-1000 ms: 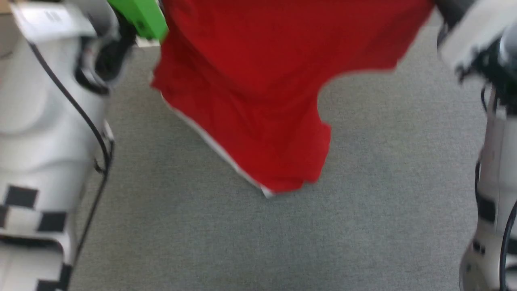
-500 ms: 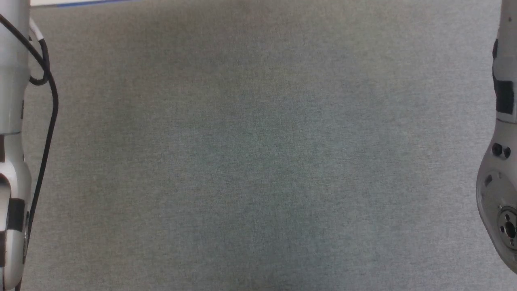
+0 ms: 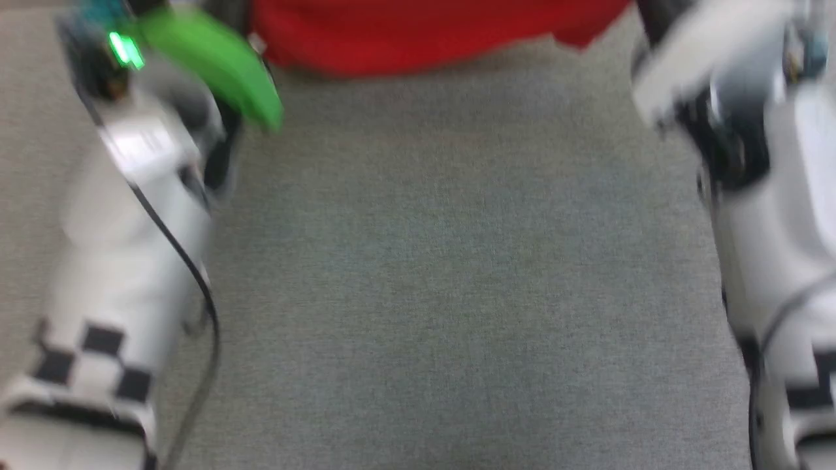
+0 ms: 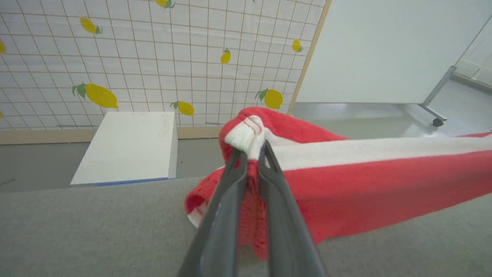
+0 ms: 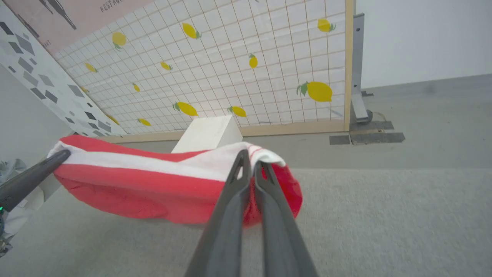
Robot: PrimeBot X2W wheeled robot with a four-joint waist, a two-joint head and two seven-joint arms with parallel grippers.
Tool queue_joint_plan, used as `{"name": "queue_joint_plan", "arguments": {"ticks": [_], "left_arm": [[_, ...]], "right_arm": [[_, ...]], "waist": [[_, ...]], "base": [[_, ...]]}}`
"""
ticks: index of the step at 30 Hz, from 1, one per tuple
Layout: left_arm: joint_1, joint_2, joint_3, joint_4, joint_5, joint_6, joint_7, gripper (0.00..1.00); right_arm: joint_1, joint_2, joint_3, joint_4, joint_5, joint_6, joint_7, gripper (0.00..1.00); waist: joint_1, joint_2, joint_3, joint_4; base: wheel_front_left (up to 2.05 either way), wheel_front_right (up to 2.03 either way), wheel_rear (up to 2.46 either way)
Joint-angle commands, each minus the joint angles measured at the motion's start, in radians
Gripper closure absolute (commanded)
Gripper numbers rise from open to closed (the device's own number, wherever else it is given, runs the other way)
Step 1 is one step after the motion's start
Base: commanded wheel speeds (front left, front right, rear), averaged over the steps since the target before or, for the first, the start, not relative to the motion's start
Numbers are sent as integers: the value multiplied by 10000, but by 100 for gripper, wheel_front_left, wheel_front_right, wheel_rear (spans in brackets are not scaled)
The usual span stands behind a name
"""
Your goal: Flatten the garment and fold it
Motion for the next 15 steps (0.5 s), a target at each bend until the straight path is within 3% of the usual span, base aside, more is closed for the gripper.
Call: {"name": "queue_joint_plan", "arguments": {"ticks": [1, 7, 15], "left_arm": [[775, -88, -51, -126, -76, 118, -109, 100], [3935, -437, -274, -1059, -554, 629, -200, 100], [7564, -341, -238, -2712, -1448, 1501, 435, 100]], "right_arm": [[939, -222, 46, -498, 219, -15, -159, 100], [4911, -557, -361, -2642, 576, -15, 134, 100], [9290, -69, -1307, -4910, 784, -15, 2207, 100]], "waist": [[-2, 0, -721, 252], [-2, 0, -1871, 358], [-2, 0, -3205, 261]], "base": [[0, 0, 0], [0, 0, 0], [0, 0, 0]]}}
